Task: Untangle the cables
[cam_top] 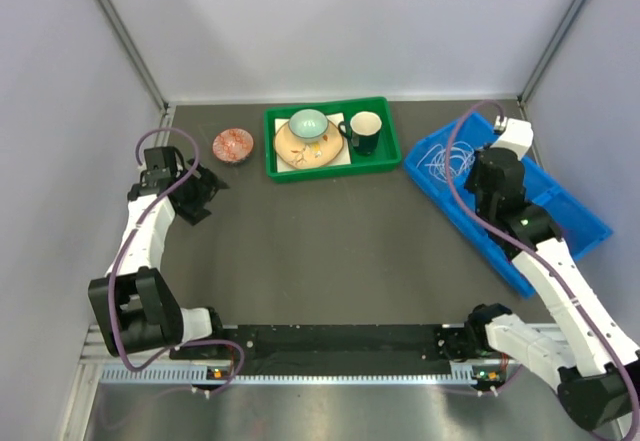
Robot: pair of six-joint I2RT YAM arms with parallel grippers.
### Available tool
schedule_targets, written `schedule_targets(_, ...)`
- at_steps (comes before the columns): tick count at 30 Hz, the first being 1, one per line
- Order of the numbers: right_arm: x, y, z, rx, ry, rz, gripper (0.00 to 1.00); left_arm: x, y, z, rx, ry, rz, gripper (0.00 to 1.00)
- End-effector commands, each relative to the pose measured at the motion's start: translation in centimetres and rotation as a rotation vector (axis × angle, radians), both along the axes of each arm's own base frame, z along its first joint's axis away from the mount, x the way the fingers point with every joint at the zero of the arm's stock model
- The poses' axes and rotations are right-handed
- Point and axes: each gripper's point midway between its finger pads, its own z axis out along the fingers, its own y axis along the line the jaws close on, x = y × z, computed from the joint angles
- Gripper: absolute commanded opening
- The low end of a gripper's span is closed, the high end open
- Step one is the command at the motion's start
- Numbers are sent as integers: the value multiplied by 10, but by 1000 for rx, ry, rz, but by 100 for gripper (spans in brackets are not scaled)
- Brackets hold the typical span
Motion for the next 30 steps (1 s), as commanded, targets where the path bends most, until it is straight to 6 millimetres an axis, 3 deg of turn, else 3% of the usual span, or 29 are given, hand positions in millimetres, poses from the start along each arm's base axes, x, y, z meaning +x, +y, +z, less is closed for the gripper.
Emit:
schedule_targets(1,8,-22,-15,82,-4,-39,0,8,-3,-2,-17,-32,-27,88)
schedule_targets(10,22,-55,-53,217,8,-135,0,6,-11,-2,-36,-52,-59,89)
schedule_targets(14,27,-88,-81,297,51,-252,0,7,-14,0,-44,-59,-69,89)
schedule_targets(15,31,-89,-95,324,91,-260,0,7,-14,-1,-44,-58,-69,89)
schedule_targets(17,37,-95,-102,328,115,-284,0,6,-16,-2,-49,-54,-73,89)
schedule_targets(18,40,-101,-118,328,159,-313,0,5,-18,-3,-51,-52,-84,89)
schedule_targets(20,47,-109,-126,338,171,-334,0,2,-20,-5,-52,-44,-94,89)
schedule_targets(25,72,-110,-153,402,219,-331,0,2,-28,-6,-70,-50,-118,89)
schedule_targets(30,81,-110,-169,413,256,-327,0,5,-28,-1,-48,-68,-125,89)
